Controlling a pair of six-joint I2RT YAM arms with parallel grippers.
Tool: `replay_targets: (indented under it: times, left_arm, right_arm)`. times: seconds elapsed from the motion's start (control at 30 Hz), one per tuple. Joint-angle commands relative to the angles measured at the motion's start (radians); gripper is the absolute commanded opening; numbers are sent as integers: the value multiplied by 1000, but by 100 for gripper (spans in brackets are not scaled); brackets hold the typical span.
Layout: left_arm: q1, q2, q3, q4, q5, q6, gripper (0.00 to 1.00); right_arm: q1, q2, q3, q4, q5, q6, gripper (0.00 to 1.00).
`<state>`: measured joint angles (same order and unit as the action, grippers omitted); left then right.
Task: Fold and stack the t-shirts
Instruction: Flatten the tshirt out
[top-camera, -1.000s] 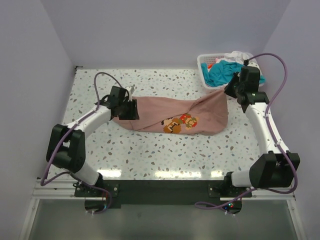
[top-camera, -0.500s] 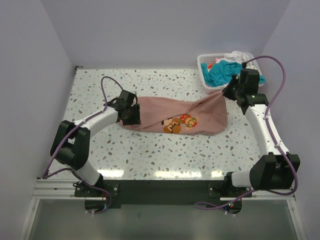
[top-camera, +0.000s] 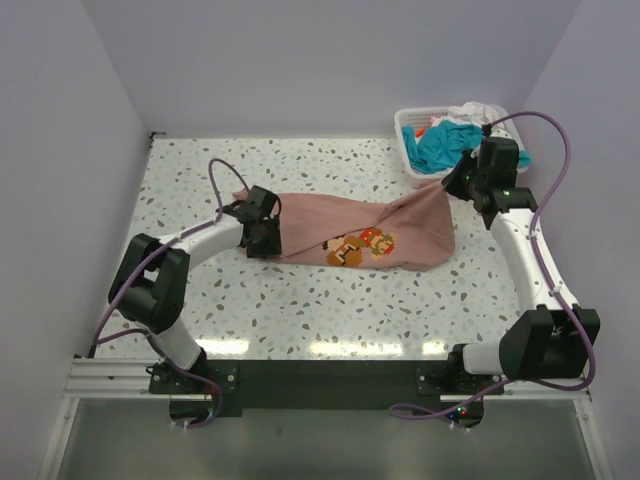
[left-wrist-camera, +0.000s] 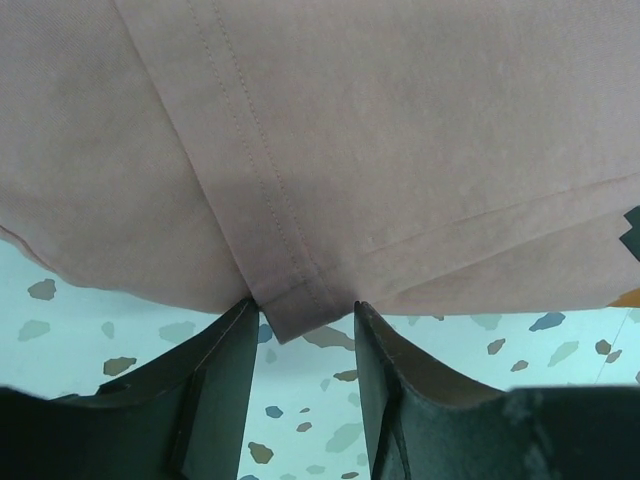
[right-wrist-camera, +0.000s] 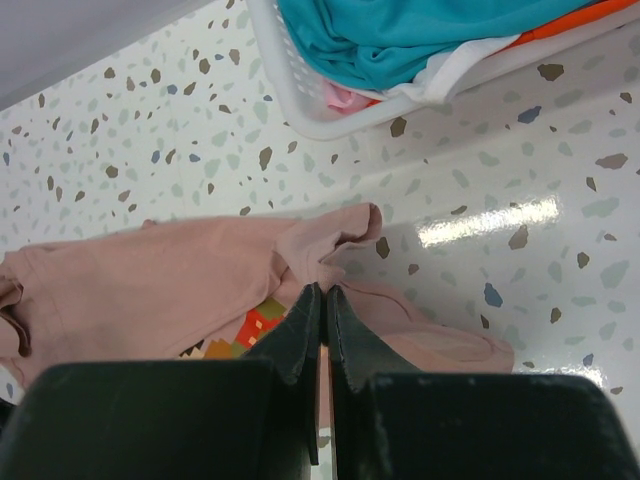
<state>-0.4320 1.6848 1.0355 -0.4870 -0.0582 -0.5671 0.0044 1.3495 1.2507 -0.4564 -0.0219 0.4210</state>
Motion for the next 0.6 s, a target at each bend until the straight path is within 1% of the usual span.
replay_targets:
  times: [0.0, 0.07, 0.17, 0.2, 0.27, 0.3, 0.37, 0.4, 0.47, 0.53, 0.57]
  left_arm:
    - [-14, 16, 12, 16, -8, -30, 47]
    - [-17, 26, 12, 16, -5, -34, 47]
    - [-20, 30, 14, 16, -9, -34, 42]
    - [-21, 30, 15, 15, -11, -34, 38]
    - [-21, 30, 20, 10, -14, -33, 33]
    - [-21, 30, 21, 8, -14, -33, 29]
    - [-21, 32, 26, 4, -19, -31, 23]
    - [-21, 32, 28, 1, -22, -30, 18]
    - [-21, 27, 37, -12, -31, -31, 11]
    - [-21, 20, 44, -22, -40, -31, 8]
    - [-21, 15, 47, -24, -42, -31, 3]
  right_arm:
    - [-1, -3, 18, 22, -18, 7, 0]
    - [-3, -4, 16, 22, -16, 6, 0]
    - [-3, -6, 12, 22, -16, 6, 0]
    - [-1, -6, 12, 22, -18, 5, 0]
    - [-3, -7, 9, 22, -16, 4, 0]
    - [-3, -9, 9, 24, -15, 4, 0]
    - [-1, -12, 7, 22, -16, 4, 0]
    - [-3, -10, 9, 22, -16, 4, 0]
    - [-3, -12, 10, 22, -16, 4, 0]
    - [-3, -12, 15, 21, -15, 4, 0]
    - [-3, -12, 18, 18, -15, 2, 0]
